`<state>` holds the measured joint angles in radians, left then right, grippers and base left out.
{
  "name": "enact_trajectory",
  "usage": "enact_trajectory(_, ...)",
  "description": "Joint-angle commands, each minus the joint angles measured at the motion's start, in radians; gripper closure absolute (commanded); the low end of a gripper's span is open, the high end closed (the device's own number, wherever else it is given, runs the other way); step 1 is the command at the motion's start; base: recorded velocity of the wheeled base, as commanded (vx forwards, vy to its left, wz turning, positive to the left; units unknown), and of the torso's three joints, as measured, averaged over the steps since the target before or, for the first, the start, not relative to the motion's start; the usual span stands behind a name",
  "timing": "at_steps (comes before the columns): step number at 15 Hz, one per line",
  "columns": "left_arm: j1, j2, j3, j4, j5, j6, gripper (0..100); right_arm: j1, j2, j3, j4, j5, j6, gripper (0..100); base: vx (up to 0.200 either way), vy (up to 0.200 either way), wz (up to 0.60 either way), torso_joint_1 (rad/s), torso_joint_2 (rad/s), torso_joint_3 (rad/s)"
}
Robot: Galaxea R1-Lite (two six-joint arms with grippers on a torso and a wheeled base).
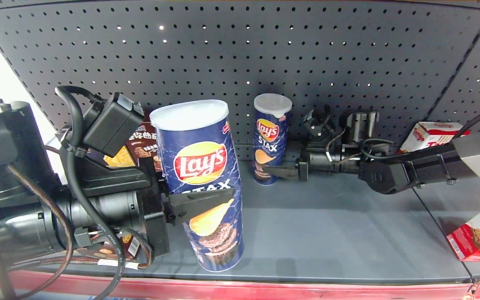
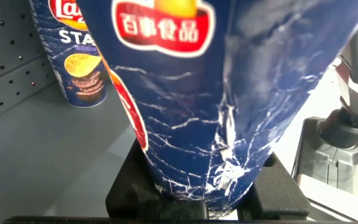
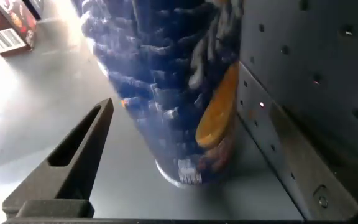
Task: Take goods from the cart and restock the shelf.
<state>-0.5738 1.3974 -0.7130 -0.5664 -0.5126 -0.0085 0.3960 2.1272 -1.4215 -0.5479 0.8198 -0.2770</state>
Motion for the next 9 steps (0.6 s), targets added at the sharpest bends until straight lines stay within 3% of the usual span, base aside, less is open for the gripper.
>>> enact_trajectory(1, -0.001, 0.002, 0.004, 0.000, 0.000, -0.001, 100, 0.020, 0.030, -0.019, -0.021, 0.005, 0.010, 0, 0.000, 0.000, 0.00, 0.000, 0.00, 0.000)
enact_trajectory(9, -0.003, -0.003, 0.027, 0.000, 0.002, -0.001, 100, 0.029, -0.018, 0.081, -0.098, 0.096, 0.029, 0, 0.000, 0.000, 0.00, 0.000, 0.00, 0.000)
